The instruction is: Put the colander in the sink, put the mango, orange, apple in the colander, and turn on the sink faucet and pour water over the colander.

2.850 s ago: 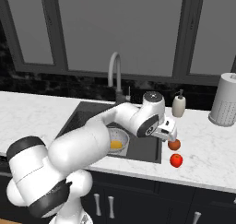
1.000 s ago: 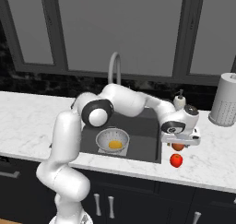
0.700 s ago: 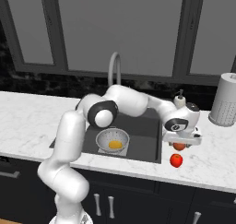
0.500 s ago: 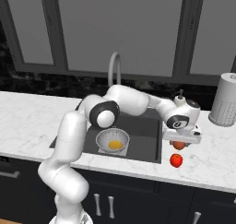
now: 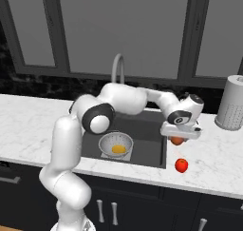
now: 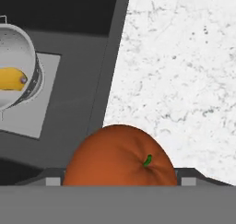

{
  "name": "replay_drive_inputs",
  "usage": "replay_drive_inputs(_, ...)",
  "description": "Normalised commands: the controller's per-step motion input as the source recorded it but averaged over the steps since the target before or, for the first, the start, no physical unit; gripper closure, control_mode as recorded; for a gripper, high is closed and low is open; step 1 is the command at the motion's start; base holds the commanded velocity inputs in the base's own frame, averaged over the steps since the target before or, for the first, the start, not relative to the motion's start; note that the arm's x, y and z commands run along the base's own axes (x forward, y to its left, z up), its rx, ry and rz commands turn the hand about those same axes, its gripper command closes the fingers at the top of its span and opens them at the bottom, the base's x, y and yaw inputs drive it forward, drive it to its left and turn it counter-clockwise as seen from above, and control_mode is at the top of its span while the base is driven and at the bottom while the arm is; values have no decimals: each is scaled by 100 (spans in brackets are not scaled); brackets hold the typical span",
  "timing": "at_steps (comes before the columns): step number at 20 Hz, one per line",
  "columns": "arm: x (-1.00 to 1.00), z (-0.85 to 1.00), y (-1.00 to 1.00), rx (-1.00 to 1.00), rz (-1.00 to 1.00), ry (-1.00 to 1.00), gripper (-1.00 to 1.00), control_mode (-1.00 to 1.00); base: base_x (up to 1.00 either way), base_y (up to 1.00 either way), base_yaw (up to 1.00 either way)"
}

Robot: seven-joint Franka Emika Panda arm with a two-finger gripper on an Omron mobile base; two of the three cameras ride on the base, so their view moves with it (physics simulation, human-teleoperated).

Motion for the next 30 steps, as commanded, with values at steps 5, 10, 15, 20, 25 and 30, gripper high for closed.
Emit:
replay_drive_inputs(5, -9, 27, 100, 0, 14, -19, 100, -100, 0, 0, 0)
replay_drive_inputs(10, -15, 1, 100, 0, 17, -6, 100, -100, 0, 0, 0)
replay_drive_inputs(15, -3, 0, 94, 2, 17, 1, 100, -100, 0, 0, 0)
replay_drive_inputs(20, 14, 0, 67, 7, 14, 4, 100, -100, 0, 0, 0)
replay_drive_inputs(25, 2, -9, 53, 8, 12, 1, 100, -100, 0, 0, 0)
replay_drive_inputs(30, 29, -47, 53, 2, 7, 0, 100, -100, 0, 0, 0)
